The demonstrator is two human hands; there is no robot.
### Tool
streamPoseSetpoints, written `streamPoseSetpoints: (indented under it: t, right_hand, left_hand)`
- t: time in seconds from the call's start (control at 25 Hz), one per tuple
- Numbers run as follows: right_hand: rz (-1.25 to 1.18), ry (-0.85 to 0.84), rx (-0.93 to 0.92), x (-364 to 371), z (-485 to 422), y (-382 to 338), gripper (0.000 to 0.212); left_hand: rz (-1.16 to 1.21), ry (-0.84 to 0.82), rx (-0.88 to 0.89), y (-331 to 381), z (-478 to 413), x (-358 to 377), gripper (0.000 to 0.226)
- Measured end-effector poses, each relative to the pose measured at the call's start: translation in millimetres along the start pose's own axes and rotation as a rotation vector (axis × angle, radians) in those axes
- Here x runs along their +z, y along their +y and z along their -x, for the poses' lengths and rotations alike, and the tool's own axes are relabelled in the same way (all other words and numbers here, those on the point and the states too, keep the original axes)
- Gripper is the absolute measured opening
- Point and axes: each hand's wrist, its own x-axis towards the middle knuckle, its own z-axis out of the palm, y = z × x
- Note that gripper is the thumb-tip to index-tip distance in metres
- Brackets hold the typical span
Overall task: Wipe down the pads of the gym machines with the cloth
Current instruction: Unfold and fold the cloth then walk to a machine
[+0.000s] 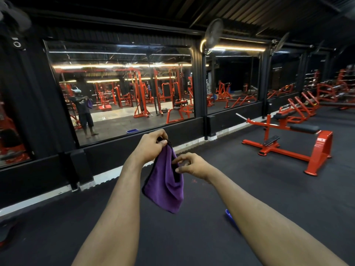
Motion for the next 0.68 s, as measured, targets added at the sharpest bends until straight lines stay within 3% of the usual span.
streamPoseSetpoints:
  t: [0.16, 0.28, 0.36, 0.56, 0.68]
  right_hand:
    - [0.328, 0.027, 0.082, 12.8, -0.1, 4.3, 0.050]
    - [0.433, 0.124, 0.117, 12.6, -1.2, -7.7, 0.032]
    - [0.443, 0.192, 0.158, 5.5, -0.8, -22.2, 0.020]
    - [0.284, 0.429, 0.367, -15.0, -7.6, -35.7, 0.052]
    - [0.199, 0.381, 0.448, -13.0, -11.4, -37.3, 0.050]
  left_hand:
    - [0.075, 0.217, 0.025, 10.3, 0.2, -14.4, 0.011]
    - [0.081, 0.337, 0.022, 6.7, 3.0, -18.4, 0.011]
    - [0.090, 0.390, 0.003, -0.2, 7.1, -16.5, 0.010]
    - [0.064, 0.414, 0.017, -12.3, 21.0, -12.8, 0.010]
    - [0.076, 0.370, 0.080, -9.3, 24.2, -11.6, 0.011]
